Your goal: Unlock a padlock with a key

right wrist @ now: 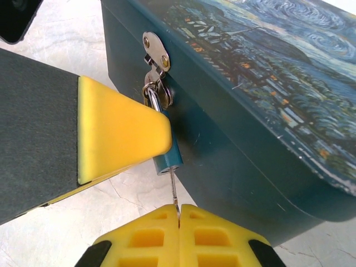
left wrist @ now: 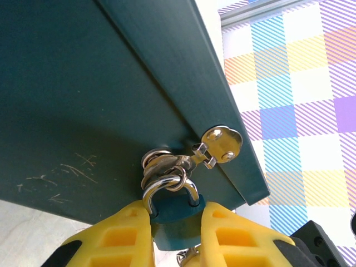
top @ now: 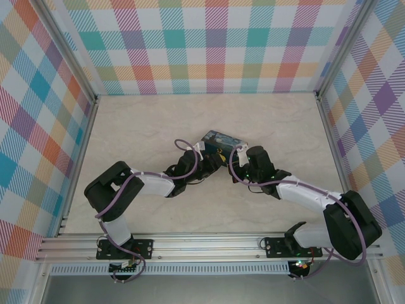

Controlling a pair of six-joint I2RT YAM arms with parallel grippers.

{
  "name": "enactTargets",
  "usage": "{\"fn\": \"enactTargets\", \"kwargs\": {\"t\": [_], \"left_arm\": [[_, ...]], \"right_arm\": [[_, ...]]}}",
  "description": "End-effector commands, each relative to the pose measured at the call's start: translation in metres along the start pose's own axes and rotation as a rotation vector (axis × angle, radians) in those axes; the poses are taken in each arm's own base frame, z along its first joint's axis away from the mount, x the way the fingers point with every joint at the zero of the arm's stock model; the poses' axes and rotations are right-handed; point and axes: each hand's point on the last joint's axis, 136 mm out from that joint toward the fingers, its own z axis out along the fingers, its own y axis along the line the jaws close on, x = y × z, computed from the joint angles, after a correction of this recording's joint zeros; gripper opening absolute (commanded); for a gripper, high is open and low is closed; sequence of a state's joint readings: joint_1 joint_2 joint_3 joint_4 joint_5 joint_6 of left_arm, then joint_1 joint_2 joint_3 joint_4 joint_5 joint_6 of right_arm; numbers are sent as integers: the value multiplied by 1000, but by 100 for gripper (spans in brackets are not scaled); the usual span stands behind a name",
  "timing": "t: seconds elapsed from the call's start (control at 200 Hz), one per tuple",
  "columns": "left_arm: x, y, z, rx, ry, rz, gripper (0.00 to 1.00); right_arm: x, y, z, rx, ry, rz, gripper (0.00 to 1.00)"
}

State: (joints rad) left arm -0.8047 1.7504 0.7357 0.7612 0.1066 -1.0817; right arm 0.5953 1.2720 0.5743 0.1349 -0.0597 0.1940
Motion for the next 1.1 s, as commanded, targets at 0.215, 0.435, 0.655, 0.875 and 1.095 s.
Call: {"fn": "enactTargets", "kwargs": {"t": [0.215, 0.435, 0.655, 0.875, 1.095], "left_arm": [[18, -16, -3, 51, 62, 1, 14], [17, -23, -2, 68, 56, -10, 14], [22, -23, 1, 64, 77, -3, 13], [20, -23, 0, 65, 68, -13, 13], [20, -22, 0, 64, 67, -10, 13]], "right_arm": [[-41, 11, -8, -52, -166, -35, 5], [-34, 15, 0, -85, -145, -19, 5], [-46, 15, -4, -93, -206, 5, 5], [-51, 15, -12, -159, -249, 62, 5], [-51, 16, -17, -227, -230, 121, 5]]}}
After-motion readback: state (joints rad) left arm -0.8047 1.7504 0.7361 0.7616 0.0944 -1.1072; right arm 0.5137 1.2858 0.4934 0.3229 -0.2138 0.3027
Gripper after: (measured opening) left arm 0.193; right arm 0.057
